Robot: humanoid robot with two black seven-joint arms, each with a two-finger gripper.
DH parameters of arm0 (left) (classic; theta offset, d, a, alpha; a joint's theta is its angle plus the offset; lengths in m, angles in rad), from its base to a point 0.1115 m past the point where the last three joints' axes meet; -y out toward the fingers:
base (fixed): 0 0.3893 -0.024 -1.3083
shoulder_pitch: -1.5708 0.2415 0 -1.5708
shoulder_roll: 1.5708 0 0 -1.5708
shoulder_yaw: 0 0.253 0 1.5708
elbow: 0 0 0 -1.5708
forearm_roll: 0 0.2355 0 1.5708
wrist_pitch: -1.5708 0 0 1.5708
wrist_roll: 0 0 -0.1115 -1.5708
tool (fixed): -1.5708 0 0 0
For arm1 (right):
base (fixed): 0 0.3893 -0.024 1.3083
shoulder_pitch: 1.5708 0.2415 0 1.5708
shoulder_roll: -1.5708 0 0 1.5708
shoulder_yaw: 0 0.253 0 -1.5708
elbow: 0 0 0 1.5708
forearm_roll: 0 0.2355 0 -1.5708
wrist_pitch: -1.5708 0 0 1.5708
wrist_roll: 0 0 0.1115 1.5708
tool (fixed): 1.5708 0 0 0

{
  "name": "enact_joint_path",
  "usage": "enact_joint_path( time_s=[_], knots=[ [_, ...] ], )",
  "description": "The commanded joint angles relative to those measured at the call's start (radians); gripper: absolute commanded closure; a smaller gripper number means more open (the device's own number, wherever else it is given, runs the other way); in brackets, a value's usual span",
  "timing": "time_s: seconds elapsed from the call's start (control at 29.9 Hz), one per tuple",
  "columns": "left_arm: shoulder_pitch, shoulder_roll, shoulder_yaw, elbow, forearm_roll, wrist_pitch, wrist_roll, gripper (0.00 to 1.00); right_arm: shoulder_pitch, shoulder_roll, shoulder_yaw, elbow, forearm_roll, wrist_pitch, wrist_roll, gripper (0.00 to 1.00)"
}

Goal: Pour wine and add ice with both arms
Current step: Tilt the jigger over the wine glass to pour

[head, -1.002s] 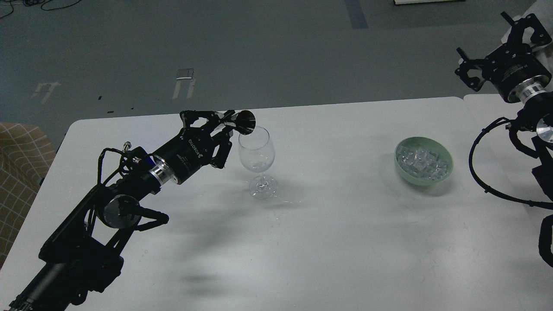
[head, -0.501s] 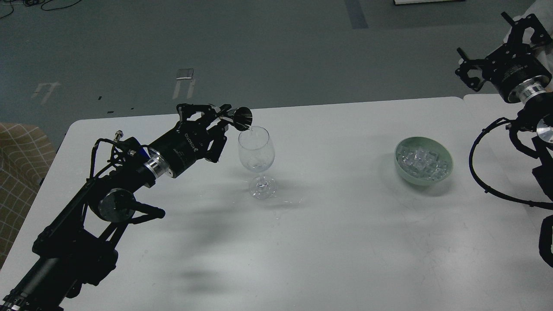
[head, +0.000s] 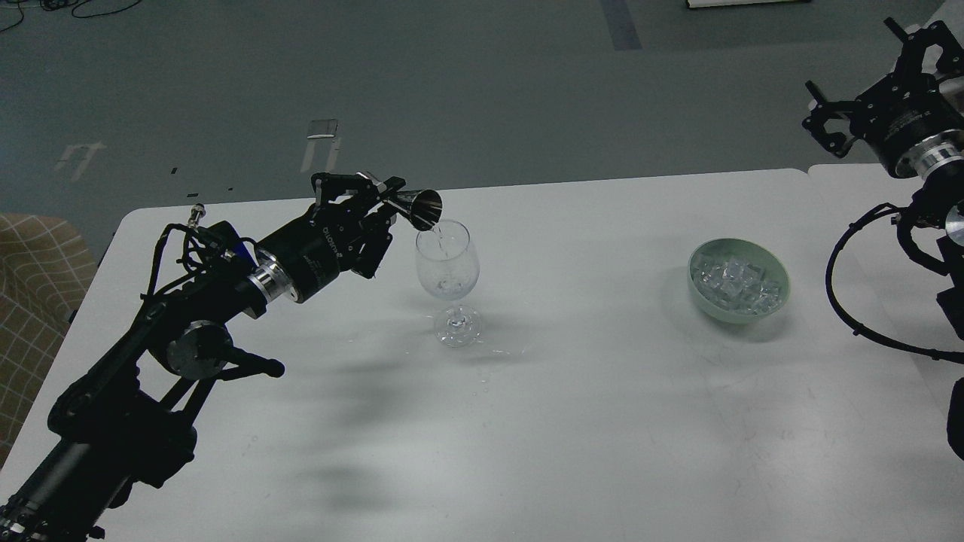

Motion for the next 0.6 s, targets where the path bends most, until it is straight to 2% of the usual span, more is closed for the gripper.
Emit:
enact_joint_path(
  time_s=[0.0,0.4,0.57],
  knots=[
    [-0.018,0.008,0.003,0.000,0.003,0.000,0.000,0.95,0.000,-0.001,0.000,0.000,0.000,0.000,0.000,0.00],
    [-0.052,0.042,0.004,-0.040,0.057,0.000,0.000,0.95,-0.002,-0.015,0.000,0.003,0.000,0.000,0.000,0.00],
    [-0.052,0.062,0.007,-0.098,0.092,0.000,0.000,0.95,0.000,-0.016,0.000,0.003,0.000,0.000,-0.002,0.00]
  ],
)
